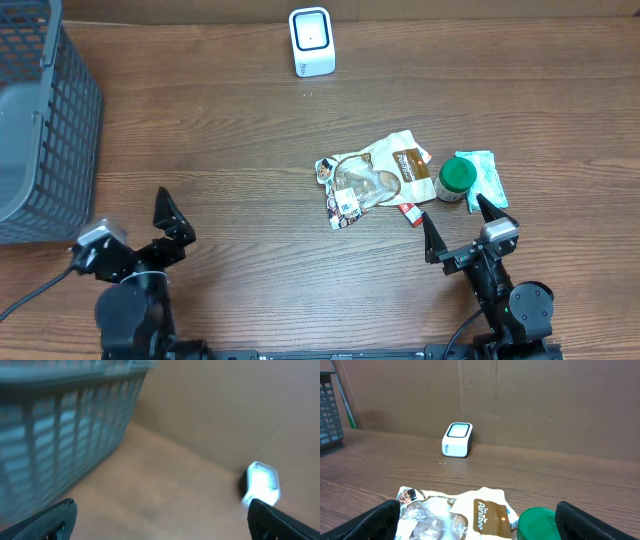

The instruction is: Scan the item barcode

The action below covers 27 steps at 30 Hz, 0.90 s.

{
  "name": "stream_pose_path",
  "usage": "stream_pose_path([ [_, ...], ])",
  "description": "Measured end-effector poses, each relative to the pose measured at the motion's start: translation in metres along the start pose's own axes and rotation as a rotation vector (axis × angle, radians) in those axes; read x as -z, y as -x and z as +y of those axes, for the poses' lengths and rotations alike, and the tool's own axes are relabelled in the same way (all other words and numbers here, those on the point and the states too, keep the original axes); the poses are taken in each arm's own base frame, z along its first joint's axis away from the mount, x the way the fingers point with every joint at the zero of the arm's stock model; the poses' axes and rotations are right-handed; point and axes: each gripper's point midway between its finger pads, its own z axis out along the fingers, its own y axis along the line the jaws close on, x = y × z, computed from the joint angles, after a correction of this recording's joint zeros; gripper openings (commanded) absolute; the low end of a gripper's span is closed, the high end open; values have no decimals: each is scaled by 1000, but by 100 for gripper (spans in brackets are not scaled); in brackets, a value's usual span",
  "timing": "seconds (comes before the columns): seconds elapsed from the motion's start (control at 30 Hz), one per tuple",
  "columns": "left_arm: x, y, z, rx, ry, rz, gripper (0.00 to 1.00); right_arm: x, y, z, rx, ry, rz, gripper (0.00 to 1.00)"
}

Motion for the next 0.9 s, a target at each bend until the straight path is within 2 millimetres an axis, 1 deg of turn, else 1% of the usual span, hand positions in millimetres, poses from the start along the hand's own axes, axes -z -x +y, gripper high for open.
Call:
stream_pose_path([
  [0.07, 5, 17, -12, 28, -67, -88, 100, 0, 0, 0, 0, -1, 0, 100],
  [0.17, 8, 29, -22, 58, -137, -182, 100, 0, 0, 0, 0, 0, 0, 100],
  [0.33, 12, 32, -31, 93, -235, -307, 100, 0, 0, 0, 0, 0, 0, 100],
  [0.47, 16, 30, -32, 111, -285, -381, 100, 0, 0, 0, 0, 0, 0, 100],
  [0.57, 15, 20, -31, 111, -304, -388, 100, 0, 0, 0, 0, 0, 0, 100],
  [0.77, 4, -10, -28, 90, -306, -319, 100, 0, 0, 0, 0, -1, 0, 100],
  [0.9, -8, -43, -21, 56, -271, -188, 100, 0, 0, 0, 0, -1, 0, 100],
])
